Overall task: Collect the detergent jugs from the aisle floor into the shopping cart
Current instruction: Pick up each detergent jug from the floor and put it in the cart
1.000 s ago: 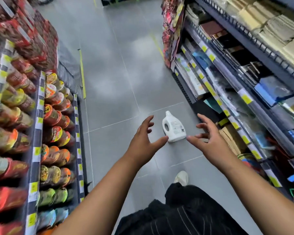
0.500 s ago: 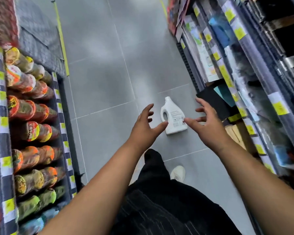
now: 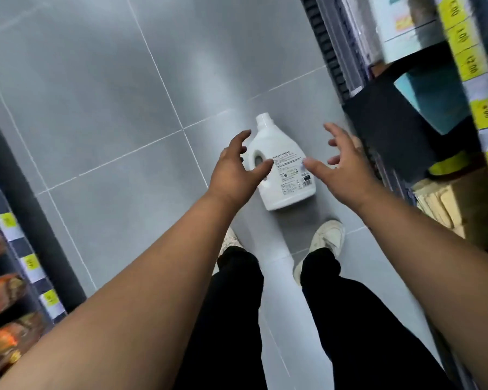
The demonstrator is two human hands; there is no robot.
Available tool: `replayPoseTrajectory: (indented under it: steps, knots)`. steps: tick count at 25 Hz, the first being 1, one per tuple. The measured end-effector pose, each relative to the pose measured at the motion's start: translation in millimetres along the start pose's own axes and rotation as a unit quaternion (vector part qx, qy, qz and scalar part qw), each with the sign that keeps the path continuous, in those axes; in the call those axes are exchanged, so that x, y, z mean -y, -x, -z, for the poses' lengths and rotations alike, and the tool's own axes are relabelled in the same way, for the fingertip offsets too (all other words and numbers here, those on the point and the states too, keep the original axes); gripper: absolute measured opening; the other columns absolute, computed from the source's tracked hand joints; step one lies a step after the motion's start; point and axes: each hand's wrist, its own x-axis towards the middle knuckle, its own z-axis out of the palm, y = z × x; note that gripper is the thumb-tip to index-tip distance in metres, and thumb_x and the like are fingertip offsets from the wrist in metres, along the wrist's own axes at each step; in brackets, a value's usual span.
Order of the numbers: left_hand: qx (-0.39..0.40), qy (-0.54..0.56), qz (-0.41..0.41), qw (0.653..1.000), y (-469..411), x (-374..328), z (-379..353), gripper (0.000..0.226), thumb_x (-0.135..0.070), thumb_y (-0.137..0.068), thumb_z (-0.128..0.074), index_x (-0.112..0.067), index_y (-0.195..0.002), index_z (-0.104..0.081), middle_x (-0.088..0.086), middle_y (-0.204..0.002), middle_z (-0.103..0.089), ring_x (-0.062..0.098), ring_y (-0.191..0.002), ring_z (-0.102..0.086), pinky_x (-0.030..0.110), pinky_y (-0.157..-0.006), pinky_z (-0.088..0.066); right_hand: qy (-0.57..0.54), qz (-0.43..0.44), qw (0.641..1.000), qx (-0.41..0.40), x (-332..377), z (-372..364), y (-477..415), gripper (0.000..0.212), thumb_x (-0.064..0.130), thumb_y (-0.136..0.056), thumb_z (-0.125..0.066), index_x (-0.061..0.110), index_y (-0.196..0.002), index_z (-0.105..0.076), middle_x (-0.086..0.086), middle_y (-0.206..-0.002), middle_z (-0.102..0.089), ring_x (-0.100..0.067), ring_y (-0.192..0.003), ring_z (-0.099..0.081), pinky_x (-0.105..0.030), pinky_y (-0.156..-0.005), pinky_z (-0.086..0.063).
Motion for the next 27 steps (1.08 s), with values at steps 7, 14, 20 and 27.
replayPoseTrajectory:
  steps: [7,14,20,27]
  knots:
    - [0.001,-0.056,0.026,0.998,-140,121,-89,0.077,-0.042,-0.084,-0.069,-0.04,-0.147,-0.025,0.003,-0.133,-0.039,0.008,-0.1,-0.042,0.024,-0.09,-0.037,0.041,-0.017,0.998,0.033,-137,-90,-135,0.084,0.048,-0.077,-0.072,0.043,-0.146,-0.024,-0.003,-0.147,-0.026,-0.022,-0.119,-0.049,-0.032,-0.102,-0.04]
    - [0.028,-0.012,0.046,0.998,-230,210,-151,0.095,-0.055,-0.075,-0.074,-0.051,-0.146,-0.012,0.002,-0.139,-0.045,0.02,-0.118,-0.049,0.035,-0.1,-0.043,-0.017,-0.037,0.996,0.078,-240,-146,-206,0.096,0.047,-0.067,-0.081,0.05,-0.143,-0.023,0.003,-0.14,-0.041,-0.012,-0.113,-0.047,-0.027,-0.098,-0.035]
    - [-0.001,0.079,0.035,0.996,-242,218,-170,0.115,-0.061,-0.053,-0.085,-0.062,-0.139,-0.008,-0.002,-0.132,-0.048,0.013,-0.108,-0.058,0.022,-0.076,-0.055,-0.086,-0.012,0.992,0.093,-256,-154,-216,0.107,0.051,-0.054,-0.087,0.058,-0.139,-0.022,0.024,-0.121,-0.057,-0.008,-0.111,-0.058,-0.029,-0.099,-0.043]
    - [-0.023,0.08,-0.022,0.996,-207,158,-128,0.11,-0.057,-0.06,-0.084,-0.058,-0.142,-0.01,-0.004,-0.141,-0.041,0.017,-0.124,-0.048,0.038,-0.103,-0.044,-0.134,0.025,0.988,0.069,-192,-113,-181,0.103,0.054,-0.052,-0.084,0.055,-0.138,-0.027,0.032,-0.117,-0.057,0.002,-0.111,-0.056,-0.032,-0.101,-0.044]
